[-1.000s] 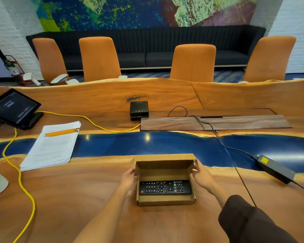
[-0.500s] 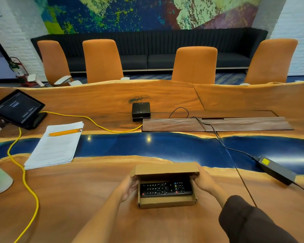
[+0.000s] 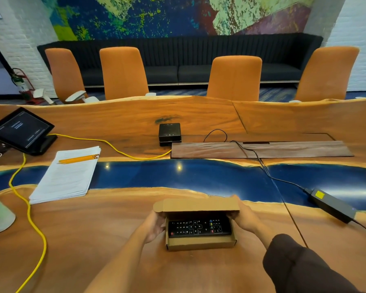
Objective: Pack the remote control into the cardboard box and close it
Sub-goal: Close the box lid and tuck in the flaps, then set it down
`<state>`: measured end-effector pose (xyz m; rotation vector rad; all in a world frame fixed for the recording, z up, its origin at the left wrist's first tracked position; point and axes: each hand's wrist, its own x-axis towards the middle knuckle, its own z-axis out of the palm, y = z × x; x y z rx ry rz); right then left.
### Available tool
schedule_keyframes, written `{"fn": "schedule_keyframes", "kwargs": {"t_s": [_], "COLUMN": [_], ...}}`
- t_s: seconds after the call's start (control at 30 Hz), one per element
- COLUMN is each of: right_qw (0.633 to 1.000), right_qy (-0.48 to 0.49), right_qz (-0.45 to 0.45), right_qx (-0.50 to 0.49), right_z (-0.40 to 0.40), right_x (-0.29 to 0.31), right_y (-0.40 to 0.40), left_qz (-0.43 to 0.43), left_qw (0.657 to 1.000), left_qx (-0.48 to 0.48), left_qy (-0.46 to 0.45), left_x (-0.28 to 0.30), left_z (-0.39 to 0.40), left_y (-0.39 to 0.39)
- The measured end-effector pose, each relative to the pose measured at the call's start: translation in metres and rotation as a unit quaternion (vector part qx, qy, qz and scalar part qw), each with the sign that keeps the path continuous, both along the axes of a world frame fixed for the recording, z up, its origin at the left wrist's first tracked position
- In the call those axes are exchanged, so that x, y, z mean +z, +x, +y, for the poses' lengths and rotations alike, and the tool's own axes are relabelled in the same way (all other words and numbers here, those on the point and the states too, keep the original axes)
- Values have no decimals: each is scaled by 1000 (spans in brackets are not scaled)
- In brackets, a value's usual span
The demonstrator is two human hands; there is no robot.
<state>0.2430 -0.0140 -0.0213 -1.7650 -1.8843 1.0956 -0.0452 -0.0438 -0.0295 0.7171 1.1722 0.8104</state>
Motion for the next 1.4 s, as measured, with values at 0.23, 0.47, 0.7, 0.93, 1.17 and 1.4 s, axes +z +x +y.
{"fn": "schedule_keyframes", "kwargs": {"t_s": [0.23,0.47,0.7,0.93,1.17,1.4], "right_qw": [998,1000,986,990,980,982], "right_qy": [-46,-2,79,35,-70,-119], "right_qz": [28,-1,-95,-58,-123,140], "right_qx": [-35,24,113,121,139,-47], "right_z": [2,-3,-7,-16,-10,-25], "right_x": [-1,8,1,3,-7,-2], "right_y": [0,3,9,9,12,-7], "left_qz": [-5,9,31,33,193,201], "left_qw": [998,1000,999,997,972,974], "left_qx": [-43,-11,-7,-30,-108,-85], "left_qy": [-39,-13,-26,-56,-78,-60], "left_x": [7,4,-8,-4,-10,-4], "left_z": [2,0,2,-4,-7,-13], "left_y": [4,1,-1,-6,0,4]}}
